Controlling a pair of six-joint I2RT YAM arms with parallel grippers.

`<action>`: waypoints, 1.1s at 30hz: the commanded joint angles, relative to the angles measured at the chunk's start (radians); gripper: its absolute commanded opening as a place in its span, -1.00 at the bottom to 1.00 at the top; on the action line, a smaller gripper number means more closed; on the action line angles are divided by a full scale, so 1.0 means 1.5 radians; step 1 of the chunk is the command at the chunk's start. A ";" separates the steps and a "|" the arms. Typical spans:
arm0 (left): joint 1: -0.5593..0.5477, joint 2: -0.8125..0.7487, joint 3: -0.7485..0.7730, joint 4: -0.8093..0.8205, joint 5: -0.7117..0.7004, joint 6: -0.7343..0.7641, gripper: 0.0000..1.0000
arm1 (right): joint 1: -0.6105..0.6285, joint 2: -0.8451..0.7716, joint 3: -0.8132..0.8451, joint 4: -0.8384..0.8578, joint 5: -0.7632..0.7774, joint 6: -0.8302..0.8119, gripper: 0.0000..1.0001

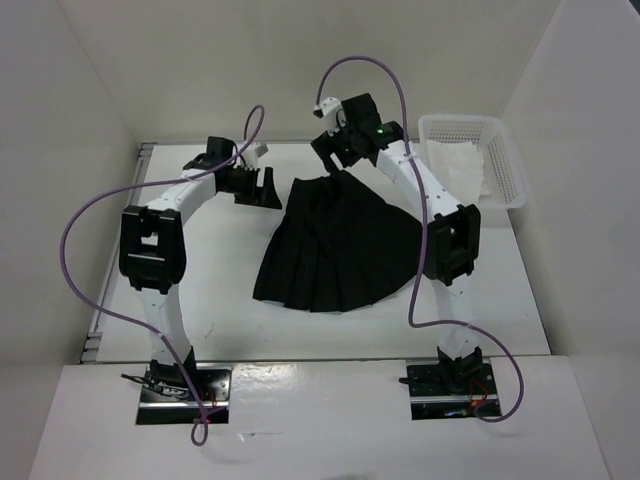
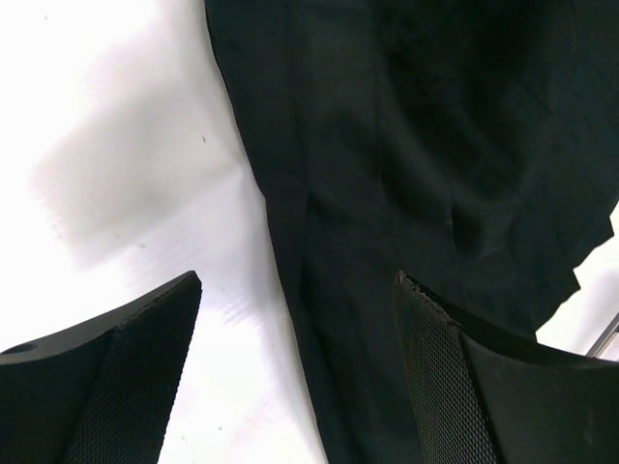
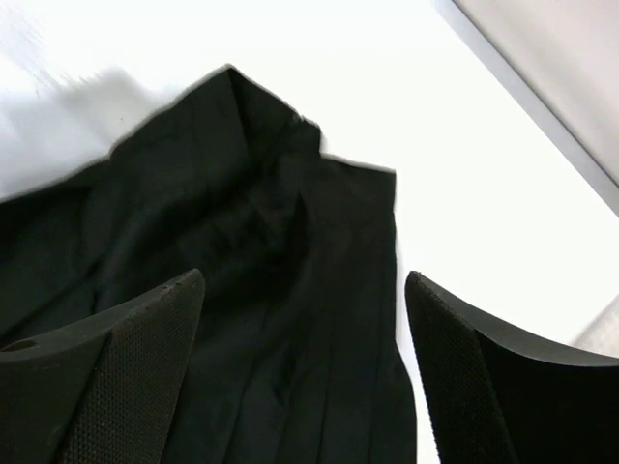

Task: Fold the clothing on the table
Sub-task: Flatten the skirt out

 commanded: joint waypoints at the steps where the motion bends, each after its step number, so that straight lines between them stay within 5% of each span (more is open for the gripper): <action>1: 0.009 -0.044 -0.028 0.015 0.006 0.022 0.73 | 0.010 0.057 0.065 0.012 -0.026 0.006 0.75; 12: 0.035 -0.077 -0.055 -0.004 -0.028 0.035 0.73 | 0.010 0.172 0.166 -0.031 -0.027 -0.014 0.38; 21: 0.035 -0.083 -0.061 -0.004 -0.028 0.035 0.73 | 0.004 0.152 0.102 -0.025 0.005 -0.026 -0.03; 30: 0.035 -0.077 -0.061 -0.004 -0.022 0.035 0.73 | 0.004 0.118 0.019 0.009 0.047 -0.039 -0.05; 33: 0.035 -0.077 -0.061 -0.004 -0.022 0.041 0.73 | 0.004 0.118 0.011 0.015 0.054 -0.039 -0.34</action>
